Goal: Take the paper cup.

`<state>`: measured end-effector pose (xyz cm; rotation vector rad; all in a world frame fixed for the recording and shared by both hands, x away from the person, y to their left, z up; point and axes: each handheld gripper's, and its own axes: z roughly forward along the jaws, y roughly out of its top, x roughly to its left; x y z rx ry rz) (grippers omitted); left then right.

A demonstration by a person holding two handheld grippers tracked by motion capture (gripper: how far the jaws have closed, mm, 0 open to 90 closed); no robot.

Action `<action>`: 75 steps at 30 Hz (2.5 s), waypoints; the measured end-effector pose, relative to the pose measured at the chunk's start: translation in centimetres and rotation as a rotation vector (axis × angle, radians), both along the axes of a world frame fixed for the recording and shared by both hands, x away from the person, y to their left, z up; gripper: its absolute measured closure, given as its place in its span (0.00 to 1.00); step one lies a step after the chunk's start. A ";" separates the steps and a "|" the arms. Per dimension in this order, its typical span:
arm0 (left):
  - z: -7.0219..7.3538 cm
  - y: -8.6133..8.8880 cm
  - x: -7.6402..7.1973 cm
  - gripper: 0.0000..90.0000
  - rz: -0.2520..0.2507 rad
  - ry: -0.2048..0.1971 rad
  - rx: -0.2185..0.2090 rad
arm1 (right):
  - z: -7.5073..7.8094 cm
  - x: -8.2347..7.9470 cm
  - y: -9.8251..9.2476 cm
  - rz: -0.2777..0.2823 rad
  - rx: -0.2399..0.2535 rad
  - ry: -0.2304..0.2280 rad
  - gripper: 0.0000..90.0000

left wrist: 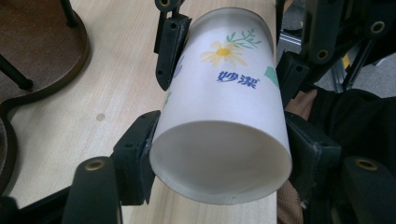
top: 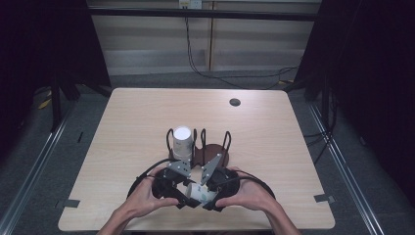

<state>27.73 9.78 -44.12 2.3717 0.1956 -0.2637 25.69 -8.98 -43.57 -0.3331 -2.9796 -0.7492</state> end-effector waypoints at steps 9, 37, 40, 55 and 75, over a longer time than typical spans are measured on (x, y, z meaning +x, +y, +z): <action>0.0 0.0 0.0 0.41 0.004 -0.005 0.011 | -0.2 0.0 -0.3 -0.014 0.019 -0.002 0.26; 0.7 2.1 0.3 0.41 0.103 -0.033 -0.069 | 0.8 0.6 -3.8 -0.163 0.191 -0.039 0.16; 0.9 2.4 0.3 0.41 0.113 -0.038 -0.073 | 0.9 0.8 -4.2 -0.184 0.228 -0.037 0.16; 1.4 2.9 0.4 0.41 0.149 -0.067 -0.142 | 1.0 0.8 -6.1 -0.283 0.402 -0.028 0.15; 2.3 3.5 0.6 0.41 0.198 -0.098 -0.225 | 1.1 0.8 -6.8 -0.306 0.582 -0.016 0.16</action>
